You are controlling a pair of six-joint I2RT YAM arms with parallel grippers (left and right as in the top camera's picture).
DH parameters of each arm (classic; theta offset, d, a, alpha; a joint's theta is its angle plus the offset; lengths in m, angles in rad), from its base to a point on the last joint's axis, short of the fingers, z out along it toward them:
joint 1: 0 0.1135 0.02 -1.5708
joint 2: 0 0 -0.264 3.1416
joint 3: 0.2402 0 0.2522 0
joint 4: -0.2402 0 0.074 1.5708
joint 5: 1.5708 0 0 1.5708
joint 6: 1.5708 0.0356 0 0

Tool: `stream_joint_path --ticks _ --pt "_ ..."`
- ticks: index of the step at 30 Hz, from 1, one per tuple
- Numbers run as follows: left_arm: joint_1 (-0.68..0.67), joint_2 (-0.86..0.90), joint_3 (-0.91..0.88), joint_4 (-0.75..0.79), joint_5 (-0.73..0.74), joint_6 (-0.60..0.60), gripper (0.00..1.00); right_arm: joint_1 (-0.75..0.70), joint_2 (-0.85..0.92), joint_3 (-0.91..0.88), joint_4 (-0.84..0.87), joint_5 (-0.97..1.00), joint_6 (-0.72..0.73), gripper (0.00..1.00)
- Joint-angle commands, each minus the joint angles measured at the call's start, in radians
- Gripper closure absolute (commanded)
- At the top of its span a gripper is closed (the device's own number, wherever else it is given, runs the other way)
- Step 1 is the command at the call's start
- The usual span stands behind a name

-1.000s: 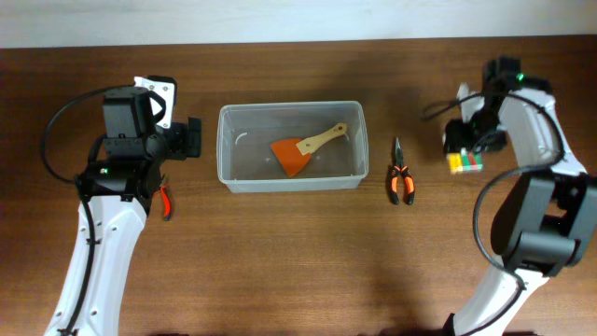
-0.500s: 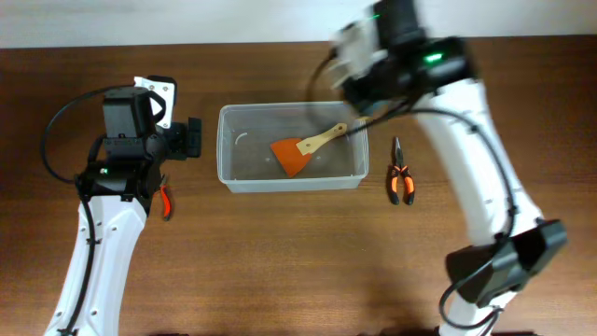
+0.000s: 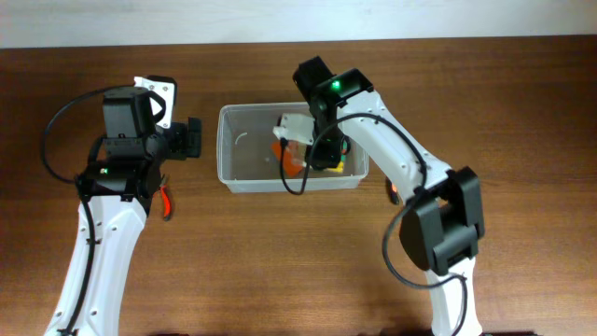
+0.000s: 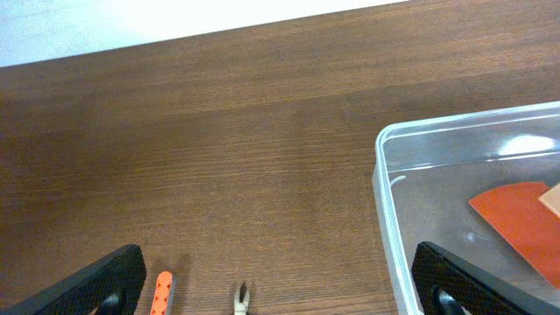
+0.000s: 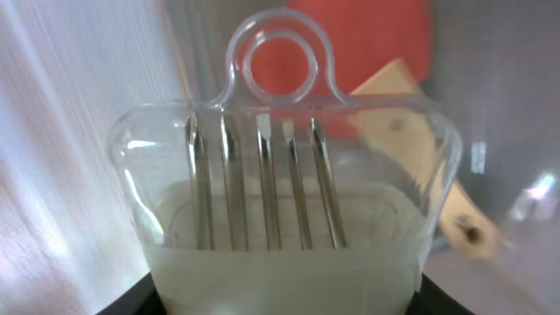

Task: Pack container
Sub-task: 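Carry the pen pack into the container and release it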

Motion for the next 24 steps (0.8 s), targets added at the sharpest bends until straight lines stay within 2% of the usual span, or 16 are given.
stream_joint_path --ticks 1,4,5,7,10,12,13,14,18,22,24 --pt "0.001 0.005 0.020 0.003 -0.011 -0.009 0.01 -0.033 0.040 -0.004 -0.014 -0.009 -0.124 0.91" --pt "0.001 0.005 0.020 0.003 -0.011 -0.009 0.01 -0.036 0.059 -0.004 -0.020 -0.014 -0.124 0.87" --pt "0.001 0.005 0.020 0.003 -0.011 -0.009 0.01 -0.036 0.060 -0.004 -0.019 -0.014 -0.124 0.82" --pt "0.001 0.005 0.020 0.003 -0.011 -0.009 0.01 -0.038 0.059 -0.003 -0.010 -0.013 -0.123 0.53" --pt "0.001 0.005 0.020 0.003 -0.011 -0.009 0.01 -0.039 0.043 0.007 -0.010 0.029 -0.102 0.34" --pt "0.001 0.005 0.020 0.003 -0.011 -0.009 0.01 -0.039 0.024 0.030 -0.012 0.092 -0.037 0.26" --pt "0.001 0.005 0.020 0.003 -0.011 -0.009 0.01 -0.039 -0.001 0.067 -0.018 0.114 0.009 0.18" --pt "0.001 0.005 0.020 0.003 -0.011 -0.009 0.01 -0.040 -0.017 0.091 -0.021 0.114 0.033 0.14" --pt "0.001 0.005 0.020 0.003 -0.011 -0.009 0.01 -0.040 -0.077 0.174 -0.047 0.114 0.119 0.02" --pt "0.001 0.005 0.020 0.003 -0.011 -0.009 0.01 -0.042 -0.142 0.228 -0.103 0.154 0.123 0.02" --pt "0.001 0.005 0.020 0.003 -0.011 -0.009 0.01 -0.054 -0.176 0.237 -0.111 0.209 0.184 0.02"
